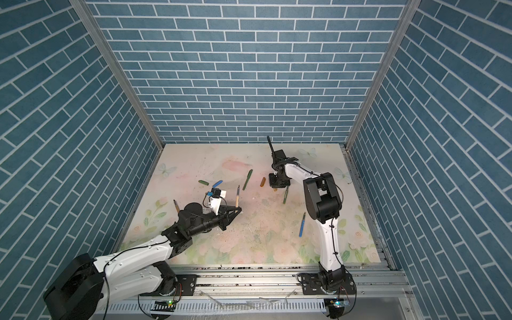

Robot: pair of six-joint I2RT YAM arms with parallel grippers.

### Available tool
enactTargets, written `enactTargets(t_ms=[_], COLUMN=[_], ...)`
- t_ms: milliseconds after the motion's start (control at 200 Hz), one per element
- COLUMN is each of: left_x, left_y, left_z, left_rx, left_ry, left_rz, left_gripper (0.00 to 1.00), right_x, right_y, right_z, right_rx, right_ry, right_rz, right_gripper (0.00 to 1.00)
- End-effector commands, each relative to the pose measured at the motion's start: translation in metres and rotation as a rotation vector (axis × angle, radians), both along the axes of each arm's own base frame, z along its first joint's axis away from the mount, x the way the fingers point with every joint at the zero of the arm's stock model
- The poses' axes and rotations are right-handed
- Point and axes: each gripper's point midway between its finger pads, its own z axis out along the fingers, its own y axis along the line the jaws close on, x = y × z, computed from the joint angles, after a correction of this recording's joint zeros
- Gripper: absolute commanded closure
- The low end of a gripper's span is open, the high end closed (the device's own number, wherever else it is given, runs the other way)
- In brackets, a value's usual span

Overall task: Insert the pens into the pen caps
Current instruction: 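Lower the right gripper and close it on the nearer tan cap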

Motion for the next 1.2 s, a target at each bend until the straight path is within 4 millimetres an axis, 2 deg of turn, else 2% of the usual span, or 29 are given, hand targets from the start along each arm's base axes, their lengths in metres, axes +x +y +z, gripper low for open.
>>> enactTargets(t_ms=[0, 185, 305, 325, 395, 540, 720, 995, 1095, 1195], left_x=[0.002, 0.002, 0.003, 0.003, 0.003, 0.003, 0.003, 0.002, 0.003, 0.003], left_y=[-0.006, -0.008, -0.007, -0.007, -0.008, -0.010, -0.009, -0.008, -0.007, -0.008], left_z=[0.015, 0.014, 0.013, 0.012, 0.013, 0.015, 0.014, 0.012, 0.012, 0.011], left_rx=[-0.032, -0.031, -0.030, -0.028, -0.031, -0.036, -0.034, -0.031, -0.028, -0.031], left_ry=[-0.037, -0.031, -0.030, -0.028, -0.031, -0.030, -0.029, -0.028, -0.029, -0.026], left_rz=[-0.019, -0.022, -0.018, -0.019, -0.020, -0.026, -0.023, -0.022, -0.019, -0.023], left_gripper=[1.00, 1.00, 1.00, 1.00, 1.00, 1.00, 1.00, 1.00, 1.00, 1.00], right_x=[-0.007, -0.006, -0.012, -0.010, -0.008, -0.002, 0.004, 0.004, 0.005, 0.004], right_y=[-0.013, -0.009, 0.009, 0.012, 0.017, 0.025, 0.028, 0.030, 0.028, 0.026], right_z=[-0.023, -0.026, -0.011, 0.004, 0.017, 0.030, 0.028, 0.020, 0.022, 0.015], right_rx=[-0.077, -0.067, 0.050, 0.076, 0.118, 0.200, 0.223, 0.227, 0.221, 0.193], right_ry=[0.050, 0.055, 0.046, 0.021, -0.001, -0.015, -0.024, -0.004, -0.016, -0.001], right_rz=[0.028, 0.047, 0.067, 0.069, 0.077, 0.068, 0.054, 0.038, 0.027, 0.021], right_gripper=[0.74, 0.75, 0.68, 0.67, 0.64, 0.63, 0.65, 0.75, 0.76, 0.76])
